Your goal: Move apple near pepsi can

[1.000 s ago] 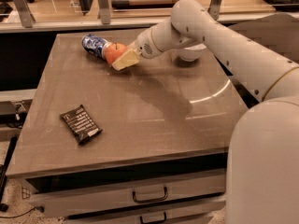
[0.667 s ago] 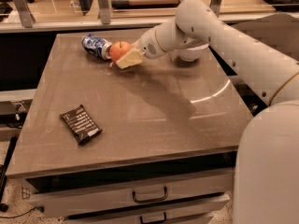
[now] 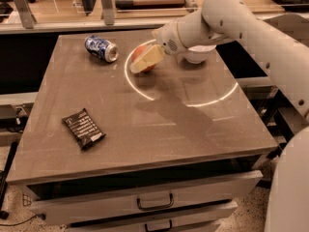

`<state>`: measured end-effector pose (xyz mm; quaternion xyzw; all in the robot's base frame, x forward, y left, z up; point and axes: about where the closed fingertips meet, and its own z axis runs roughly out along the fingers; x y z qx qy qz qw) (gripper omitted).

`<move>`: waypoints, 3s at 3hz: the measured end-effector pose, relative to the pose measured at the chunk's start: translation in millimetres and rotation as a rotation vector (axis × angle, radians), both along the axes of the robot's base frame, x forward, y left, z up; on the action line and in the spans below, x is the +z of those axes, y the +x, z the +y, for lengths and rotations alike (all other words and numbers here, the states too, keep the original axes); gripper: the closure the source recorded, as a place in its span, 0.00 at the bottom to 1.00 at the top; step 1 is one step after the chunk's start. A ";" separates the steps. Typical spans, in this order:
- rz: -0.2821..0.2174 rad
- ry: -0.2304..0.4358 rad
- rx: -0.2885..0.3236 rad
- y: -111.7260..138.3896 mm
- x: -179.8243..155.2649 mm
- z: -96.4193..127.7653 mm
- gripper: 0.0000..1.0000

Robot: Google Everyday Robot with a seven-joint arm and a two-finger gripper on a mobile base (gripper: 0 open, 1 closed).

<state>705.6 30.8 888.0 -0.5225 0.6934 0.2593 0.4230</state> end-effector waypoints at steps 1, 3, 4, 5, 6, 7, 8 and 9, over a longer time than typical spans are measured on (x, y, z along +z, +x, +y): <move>0.026 0.033 0.020 -13.8 -4.5 -13.0 0.00; 0.055 0.065 0.037 -31.8 -16.6 -28.3 0.00; 0.064 0.063 0.053 -38.8 -27.1 -27.6 0.00; 0.051 0.070 0.078 -39.8 -31.1 -17.3 0.16; 0.016 0.074 0.099 -34.1 -25.9 -9.9 0.47; -0.017 0.083 0.111 -26.1 -13.3 -3.8 0.70; -0.074 0.110 0.123 -0.8 8.4 16.2 0.94; -0.110 0.175 0.125 29.0 26.8 48.7 1.00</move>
Offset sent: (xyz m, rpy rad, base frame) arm -0.0270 -0.0422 -0.0056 0.0749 0.0519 0.0189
